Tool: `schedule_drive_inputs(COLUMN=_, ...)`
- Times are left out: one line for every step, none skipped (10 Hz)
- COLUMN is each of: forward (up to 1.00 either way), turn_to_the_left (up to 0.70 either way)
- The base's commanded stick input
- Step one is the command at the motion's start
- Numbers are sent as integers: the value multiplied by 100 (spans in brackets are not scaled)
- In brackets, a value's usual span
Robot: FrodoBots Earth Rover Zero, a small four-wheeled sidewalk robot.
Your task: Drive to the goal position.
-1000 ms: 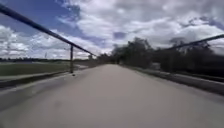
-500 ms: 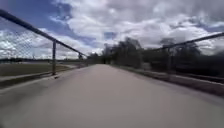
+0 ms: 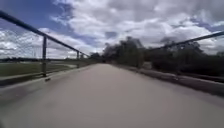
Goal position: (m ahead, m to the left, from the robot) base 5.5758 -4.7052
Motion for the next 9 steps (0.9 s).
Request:
schedule_drive_inputs(forward=100, turn_to_the_left=0)
schedule_drive_inputs(forward=100, turn_to_the_left=0)
schedule_drive_inputs(forward=100, turn_to_the_left=0)
schedule_drive_inputs(forward=100, turn_to_the_left=0)
schedule_drive_inputs(forward=100, turn_to_the_left=0)
schedule_drive_inputs(forward=100, turn_to_the_left=0)
schedule_drive_inputs(forward=100, turn_to_the_left=0)
schedule_drive_inputs(forward=100, turn_to_the_left=0)
schedule_drive_inputs(forward=100, turn_to_the_left=0)
